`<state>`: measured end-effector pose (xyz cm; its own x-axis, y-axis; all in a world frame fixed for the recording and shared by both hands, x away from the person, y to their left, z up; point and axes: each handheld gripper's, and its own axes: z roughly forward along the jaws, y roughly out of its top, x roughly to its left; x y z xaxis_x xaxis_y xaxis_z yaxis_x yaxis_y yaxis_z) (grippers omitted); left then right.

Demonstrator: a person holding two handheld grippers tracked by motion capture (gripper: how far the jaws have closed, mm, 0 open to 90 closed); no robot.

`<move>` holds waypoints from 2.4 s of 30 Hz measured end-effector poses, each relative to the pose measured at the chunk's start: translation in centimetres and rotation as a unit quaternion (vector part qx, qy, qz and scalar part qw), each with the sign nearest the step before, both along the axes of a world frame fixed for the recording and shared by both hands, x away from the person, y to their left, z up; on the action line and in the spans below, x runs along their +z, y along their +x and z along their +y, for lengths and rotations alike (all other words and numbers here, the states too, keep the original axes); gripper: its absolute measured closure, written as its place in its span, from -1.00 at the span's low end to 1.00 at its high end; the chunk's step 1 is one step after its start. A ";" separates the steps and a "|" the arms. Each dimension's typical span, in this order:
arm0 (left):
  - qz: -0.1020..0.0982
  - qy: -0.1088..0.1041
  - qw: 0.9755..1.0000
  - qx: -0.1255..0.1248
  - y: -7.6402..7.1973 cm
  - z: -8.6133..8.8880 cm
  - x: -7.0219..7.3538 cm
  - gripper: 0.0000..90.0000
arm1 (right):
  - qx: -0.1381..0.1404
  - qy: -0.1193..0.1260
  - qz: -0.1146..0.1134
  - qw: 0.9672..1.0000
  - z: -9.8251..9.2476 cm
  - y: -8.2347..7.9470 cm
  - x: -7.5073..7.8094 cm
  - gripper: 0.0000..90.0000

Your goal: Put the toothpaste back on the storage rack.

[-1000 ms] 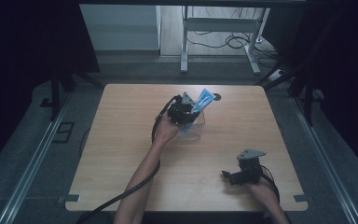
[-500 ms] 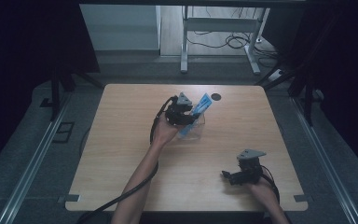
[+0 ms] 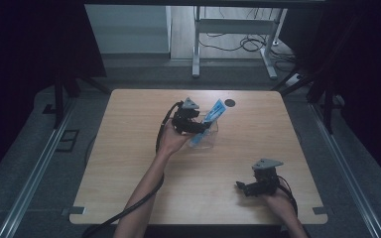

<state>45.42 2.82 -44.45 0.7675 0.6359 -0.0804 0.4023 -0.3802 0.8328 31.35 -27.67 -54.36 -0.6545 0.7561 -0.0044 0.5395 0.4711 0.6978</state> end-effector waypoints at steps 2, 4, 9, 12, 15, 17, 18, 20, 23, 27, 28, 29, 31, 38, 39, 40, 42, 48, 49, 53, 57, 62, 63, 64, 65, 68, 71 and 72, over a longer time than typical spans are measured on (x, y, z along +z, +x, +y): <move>0.000 0.003 1.000 0.001 -0.2 0.1 0.2 -0.38 | 0.000 0.000 0.000 1.000 0.0 0.0 0.0 -1.00; 0.000 0.005 1.000 -0.001 -0.3 0.1 0.3 -0.44 | 0.000 0.000 0.000 1.000 0.0 0.0 0.0 -1.00; 0.001 0.003 1.000 -0.003 -0.8 0.2 0.6 -0.54 | 0.000 0.000 0.001 1.000 0.0 0.0 0.0 -1.00; 0.008 0.001 1.000 -0.004 -0.9 0.2 0.7 -0.59 | 0.000 0.000 0.000 1.000 0.0 0.0 0.0 -1.00; 0.010 0.006 1.000 -0.006 -1.2 0.2 0.8 -0.63 | 0.000 0.000 0.001 1.000 0.0 0.0 0.0 -1.00; 0.007 0.010 1.000 -0.010 -1.3 0.3 0.8 -0.64 | 0.000 0.000 0.001 1.000 0.0 0.0 0.0 -1.00; 0.008 0.009 1.000 -0.008 -1.4 0.3 0.8 -0.66 | 0.000 0.000 0.000 1.000 0.0 0.0 0.0 -1.00; 0.006 0.009 1.000 -0.011 -1.6 0.3 0.9 -0.67 | 0.000 0.000 0.000 1.000 0.0 0.0 0.0 -1.00; 0.000 0.017 1.000 -0.014 -1.8 0.4 1.0 -0.68 | 0.000 0.001 0.000 1.000 0.0 0.0 0.0 -1.00; -0.005 0.023 1.000 -0.013 -2.2 0.4 1.0 -0.68 | 0.000 0.000 0.000 1.000 0.0 0.0 0.0 -1.00; -0.005 0.022 1.000 -0.012 -2.3 0.4 1.0 -0.68 | 0.000 0.001 0.001 1.000 0.0 0.0 0.0 -1.00; -0.008 0.024 1.000 -0.014 -2.3 0.4 1.1 -0.68 | 0.000 0.000 0.000 1.000 0.0 0.0 0.0 -1.00; -0.006 0.024 1.000 -0.013 -2.5 0.4 1.1 -0.68 | 0.000 0.000 0.001 1.000 0.0 0.0 0.0 -1.00; -0.011 0.030 0.999 -0.014 -3.1 0.6 1.1 -0.68 | 0.000 0.000 0.001 1.000 0.0 0.0 0.0 -1.00; -0.012 0.032 0.999 -0.014 -3.2 0.6 1.1 -0.68 | 0.000 0.000 0.001 1.000 0.0 0.0 0.0 -1.00; -0.014 0.034 0.999 -0.014 -3.3 0.7 1.1 -0.68 | 0.000 0.000 0.001 1.000 0.0 0.0 0.0 -1.00; -0.017 0.040 0.999 -0.013 -3.4 0.8 1.1 -0.68 | 0.000 0.000 0.001 1.000 0.0 0.0 0.0 -1.00; -0.020 0.046 0.999 -0.009 -3.9 1.3 0.8 -0.68 | 0.000 0.001 0.000 1.000 0.0 0.0 0.0 -1.00; -0.020 0.047 0.999 -0.008 -4.0 1.4 0.8 -0.68 | 0.000 0.001 0.000 1.000 0.0 0.0 0.0 -1.00; -0.020 0.044 0.999 -0.005 -4.3 1.8 0.6 -0.68 | 0.000 0.001 0.000 1.000 0.0 0.0 0.0 -1.00; -0.018 0.040 0.999 -0.004 -4.6 2.2 0.5 -0.68 | 0.000 0.001 0.000 1.000 0.0 0.0 0.0 -1.00; -0.020 0.044 0.999 -0.003 -5.2 2.5 0.4 -0.68 | 0.000 0.001 0.000 1.000 0.0 0.0 0.0 -1.00; -0.023 0.045 0.999 -0.004 -5.3 2.6 0.4 -0.68 | 0.000 0.001 0.000 1.000 0.0 0.0 0.0 -1.00; -0.024 0.049 0.999 -0.005 -5.4 2.7 0.4 -0.68 | 0.000 0.001 0.000 1.000 0.0 0.0 0.0 -1.00; -0.024 0.048 0.999 -0.003 -5.5 2.7 0.4 -0.68 | 0.000 0.001 0.000 1.000 0.0 0.0 0.0 -1.00; -0.024 0.047 0.999 -0.001 -5.9 3.0 0.3 -0.68 | 0.000 0.001 0.000 1.000 0.0 0.0 0.0 -1.00; -0.023 0.047 0.999 0.000 -6.3 3.3 0.4 -0.68 | 0.000 0.001 0.000 1.000 0.0 0.0 0.0 -1.00; -0.024 0.048 0.999 0.001 -6.4 3.4 0.4 -0.68 | 0.000 0.001 0.000 1.000 0.0 0.0 0.0 -1.00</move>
